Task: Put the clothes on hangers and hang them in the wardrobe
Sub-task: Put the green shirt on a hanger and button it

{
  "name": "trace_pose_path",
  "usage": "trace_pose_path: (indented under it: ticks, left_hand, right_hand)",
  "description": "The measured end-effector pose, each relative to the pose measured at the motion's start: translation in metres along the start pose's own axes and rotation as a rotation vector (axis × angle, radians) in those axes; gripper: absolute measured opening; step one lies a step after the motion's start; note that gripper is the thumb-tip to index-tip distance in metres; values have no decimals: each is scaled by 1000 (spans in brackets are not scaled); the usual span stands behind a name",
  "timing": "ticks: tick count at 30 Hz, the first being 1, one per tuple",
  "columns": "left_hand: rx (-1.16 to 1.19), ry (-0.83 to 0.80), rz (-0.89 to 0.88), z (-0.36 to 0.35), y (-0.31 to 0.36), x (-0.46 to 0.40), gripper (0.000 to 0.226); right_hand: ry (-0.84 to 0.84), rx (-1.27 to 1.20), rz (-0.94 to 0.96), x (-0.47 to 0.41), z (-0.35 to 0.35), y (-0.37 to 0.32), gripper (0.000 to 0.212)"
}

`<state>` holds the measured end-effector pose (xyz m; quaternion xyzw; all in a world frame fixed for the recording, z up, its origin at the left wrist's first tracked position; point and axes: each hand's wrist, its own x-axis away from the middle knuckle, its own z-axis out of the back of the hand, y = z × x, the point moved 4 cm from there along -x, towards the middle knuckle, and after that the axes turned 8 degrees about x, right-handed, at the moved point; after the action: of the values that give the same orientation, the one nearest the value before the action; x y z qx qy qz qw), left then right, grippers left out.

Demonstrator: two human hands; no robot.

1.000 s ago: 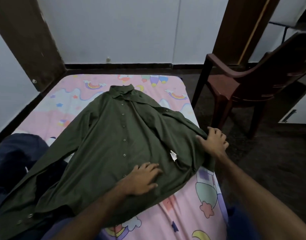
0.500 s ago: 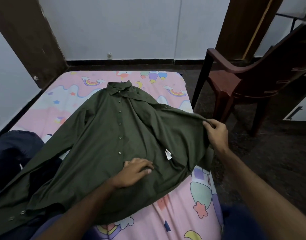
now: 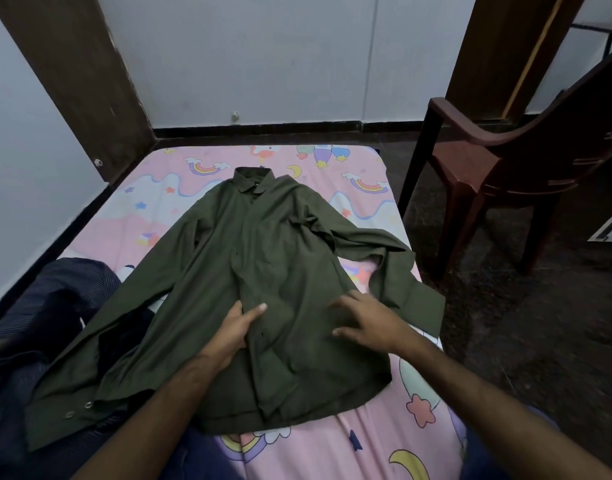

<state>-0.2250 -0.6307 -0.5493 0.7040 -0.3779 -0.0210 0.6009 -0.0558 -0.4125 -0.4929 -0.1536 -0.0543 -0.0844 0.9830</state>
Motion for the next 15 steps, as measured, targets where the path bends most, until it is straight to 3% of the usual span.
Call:
trace_pose_path:
  ticks: [2, 4, 7, 11, 15]
  left_hand:
    - [-201, 32, -2, 3, -6, 5, 46]
    - [-262, 59, -3, 3, -9, 11, 40]
    - [-338, 69, -45, 3, -6, 14, 35]
    - [-291, 63, -84, 5, -7, 16, 39]
    - [-398, 16, -88, 13, -15, 20, 43]
  right_hand:
    - [-96, 189, -212, 8, -14, 13, 81]
    - [-73, 261, -314, 18, -27, 17, 85]
    - [-5, 143, -399, 21, -31, 23, 79]
    - [-71, -89, -351, 24, -26, 32, 67]
    - [-27, -6, -345, 34, 0, 52, 38]
